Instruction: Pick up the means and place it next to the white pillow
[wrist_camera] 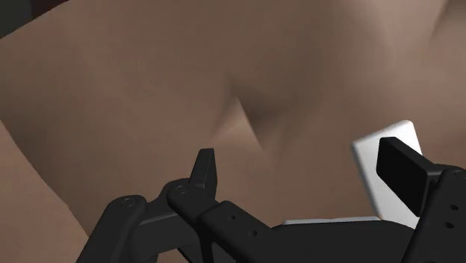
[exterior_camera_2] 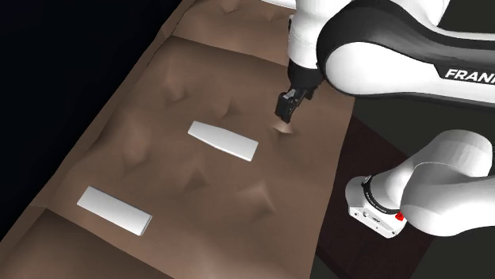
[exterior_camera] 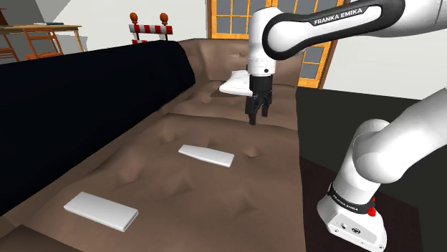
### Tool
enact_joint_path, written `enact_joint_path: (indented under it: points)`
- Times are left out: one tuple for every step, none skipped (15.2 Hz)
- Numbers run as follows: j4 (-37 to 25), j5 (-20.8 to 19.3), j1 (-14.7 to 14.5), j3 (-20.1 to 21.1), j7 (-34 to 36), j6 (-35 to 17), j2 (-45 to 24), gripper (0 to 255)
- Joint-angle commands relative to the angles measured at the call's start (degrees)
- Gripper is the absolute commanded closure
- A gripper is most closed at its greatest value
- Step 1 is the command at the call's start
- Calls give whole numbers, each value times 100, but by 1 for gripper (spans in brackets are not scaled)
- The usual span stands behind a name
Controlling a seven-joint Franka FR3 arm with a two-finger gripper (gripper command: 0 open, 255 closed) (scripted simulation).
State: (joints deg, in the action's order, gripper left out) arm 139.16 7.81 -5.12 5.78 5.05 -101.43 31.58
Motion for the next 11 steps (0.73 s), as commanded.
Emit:
enact_joint_path:
  points:
    - [-111,3,-105,161,-19,-357,-362,0]
    - [-171,-8,-149,237,-28,-515,-535,0]
    - [-237,-25,-192,312,-34,-669,-709,0]
    - [-307,-48,-234,386,-36,-819,-885,0]
    - [-384,-77,-272,461,-35,-965,-1063,0]
    - [-465,-114,-310,535,-31,-1105,-1242,0]
    - [-552,-157,-346,609,-23,-1241,-1422,0]
    - [-643,-208,-380,683,-11,-1371,-1603,0]
    - [-740,-267,-415,755,5,-1496,-1785,0]
    - [-842,-333,-448,825,26,-1616,-1969,0]
    - [-948,-408,-482,895,51,-1730,-2153,0]
